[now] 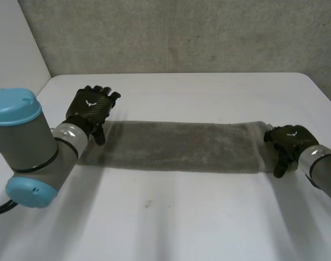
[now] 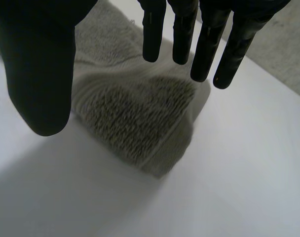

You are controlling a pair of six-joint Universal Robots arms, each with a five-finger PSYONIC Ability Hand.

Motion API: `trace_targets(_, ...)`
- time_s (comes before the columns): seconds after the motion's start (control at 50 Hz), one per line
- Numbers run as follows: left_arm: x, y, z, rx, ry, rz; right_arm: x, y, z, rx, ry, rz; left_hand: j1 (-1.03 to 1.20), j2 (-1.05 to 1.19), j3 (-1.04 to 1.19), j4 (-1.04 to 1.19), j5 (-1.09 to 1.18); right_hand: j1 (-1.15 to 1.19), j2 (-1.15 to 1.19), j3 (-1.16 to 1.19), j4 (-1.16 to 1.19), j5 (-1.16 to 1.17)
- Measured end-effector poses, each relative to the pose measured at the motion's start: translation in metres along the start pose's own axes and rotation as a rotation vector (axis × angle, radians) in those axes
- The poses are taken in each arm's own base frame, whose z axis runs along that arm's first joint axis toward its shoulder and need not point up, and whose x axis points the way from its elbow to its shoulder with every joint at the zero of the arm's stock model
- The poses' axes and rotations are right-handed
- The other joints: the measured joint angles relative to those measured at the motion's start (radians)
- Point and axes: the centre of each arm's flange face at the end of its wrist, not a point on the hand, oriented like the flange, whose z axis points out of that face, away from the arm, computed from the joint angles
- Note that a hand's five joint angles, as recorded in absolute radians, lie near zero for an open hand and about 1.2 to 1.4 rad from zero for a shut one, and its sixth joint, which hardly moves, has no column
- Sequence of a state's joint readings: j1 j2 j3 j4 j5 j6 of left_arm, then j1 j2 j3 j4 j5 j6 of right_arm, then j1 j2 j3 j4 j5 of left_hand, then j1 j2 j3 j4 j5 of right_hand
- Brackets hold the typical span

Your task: Fold the towel.

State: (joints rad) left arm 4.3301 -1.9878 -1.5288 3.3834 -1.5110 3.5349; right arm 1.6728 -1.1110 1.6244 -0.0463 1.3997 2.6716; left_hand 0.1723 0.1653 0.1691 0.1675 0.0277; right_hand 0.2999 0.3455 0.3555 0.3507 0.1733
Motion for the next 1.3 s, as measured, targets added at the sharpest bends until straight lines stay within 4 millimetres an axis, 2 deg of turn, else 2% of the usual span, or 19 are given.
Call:
trace_targets(0.18,0.004,0.007,-0.016,-0.034,0.017,-0.101,0.003,0.021,0.016,-0.006,-0.001,0.007,0.0,0.0,0.0,0.0,0.0,0.162,0.191,0.19,0.183,0.167)
trace_targets(0.26,0.004,0.011,-0.018,-0.047,0.016,-0.108,0.006,0.025,0.024,0.008,0.022,-0.001,0.0,0.0,0.0,0.0,0.0,0.621,0.737,0.723,0.73,0.692)
trace_targets(0.3,0.003,0.012,-0.019,-0.051,0.014,-0.109,0.009,0.026,0.027,0.015,0.037,-0.009,0.0,0.0,0.0,0.0,0.0,0.653,0.819,0.805,0.812,0.768)
trace_targets(0.42,0.001,0.011,-0.021,-0.051,0.008,-0.107,0.027,0.028,0.033,0.014,0.114,-0.089,0.0,0.0,0.0,0.0,0.0,0.653,0.83,0.82,0.84,0.782)
trace_targets(0.54,-0.006,0.004,-0.029,-0.034,-0.009,-0.106,0.084,0.03,0.034,-0.08,0.337,-0.344,0.0,0.0,0.0,0.0,0.0,0.653,0.83,0.825,0.84,0.792)
trace_targets(0.6,-0.009,0.001,-0.033,-0.027,-0.017,-0.106,0.096,0.021,0.032,-0.081,0.39,-0.402,0.0,0.0,0.0,0.0,0.0,0.655,0.83,0.825,0.84,0.796)
trace_targets(0.66,-0.013,-0.003,-0.04,-0.018,-0.03,-0.106,0.093,-0.008,0.029,0.004,0.426,-0.425,0.0,0.0,0.0,0.0,0.0,0.653,0.83,0.825,0.841,0.798)
trace_targets(0.7,-0.015,-0.005,-0.043,-0.014,-0.037,-0.107,0.082,-0.03,0.026,0.082,0.421,-0.411,0.0,0.0,0.0,0.0,0.0,0.653,0.832,0.825,0.841,0.798)
trace_targets(0.8,-0.02,-0.007,-0.049,-0.007,-0.052,-0.107,0.029,-0.082,0.015,0.297,0.316,-0.362,0.0,0.0,0.0,0.0,0.0,0.655,0.832,0.838,0.843,0.8)
trace_targets(0.82,-0.022,-0.008,-0.051,-0.006,-0.057,-0.108,0.0,-0.098,0.009,0.375,0.248,-0.353,0.0,0.0,0.0,0.0,0.0,0.653,0.832,0.839,0.844,0.801)
trace_targets(0.84,-0.022,-0.008,-0.052,-0.004,-0.059,-0.108,-0.016,-0.104,0.006,0.411,0.208,-0.353,0.0,0.0,0.0,0.0,0.0,0.654,0.833,0.839,0.844,0.802)
trace_targets(0.94,-0.027,-0.009,-0.056,-0.002,-0.075,-0.11,-0.117,-0.127,-0.017,0.601,-0.05,-0.389,0.0,0.0,0.0,0.0,0.0,0.655,0.836,0.84,0.845,0.802)
trace_targets(1.0,-0.029,-0.008,-0.057,-0.006,-0.082,-0.111,-0.179,-0.123,-0.032,0.68,-0.217,-0.426,0.0,0.0,0.0,0.0,0.0,0.655,0.836,0.84,0.845,0.802)
trace_targets(1.04,-0.029,-0.007,-0.058,-0.009,-0.084,-0.112,-0.202,-0.117,-0.036,0.697,-0.279,-0.441,0.0,0.0,0.0,0.0,0.0,0.655,0.836,0.84,0.845,0.803)
trace_targets(1.06,-0.029,-0.006,-0.058,-0.013,-0.085,-0.112,-0.225,-0.107,-0.038,0.703,-0.341,-0.458,0.0,0.0,0.0,0.0,0.0,0.655,0.836,0.84,0.845,0.803)
trace_targets(1.12,-0.028,-0.003,-0.059,-0.02,-0.083,-0.113,-0.255,-0.088,-0.039,0.691,-0.418,-0.481,0.0,0.0,0.0,0.0,0.0,0.655,0.836,0.84,0.845,0.803)
trace_targets(1.18,-0.027,-0.002,-0.059,-0.024,-0.077,-0.113,-0.272,-0.071,-0.036,0.661,-0.457,-0.497,0.0,0.0,0.0,0.0,0.0,0.612,0.773,0.791,0.796,0.761)
trace_targets(1.24,-0.025,-0.001,-0.058,-0.027,-0.071,-0.113,-0.278,-0.061,-0.032,0.63,-0.461,-0.502,0.0,0.0,0.0,0.0,0.0,0.168,0.267,0.271,0.273,0.273)
trace_targets(1.3,-0.022,0.0,-0.055,-0.029,-0.064,-0.112,-0.273,-0.062,-0.03,0.61,-0.431,-0.488,0.0,0.0,0.0,0.0,0.0,-0.053,-0.044,-0.05,-0.048,-0.032)
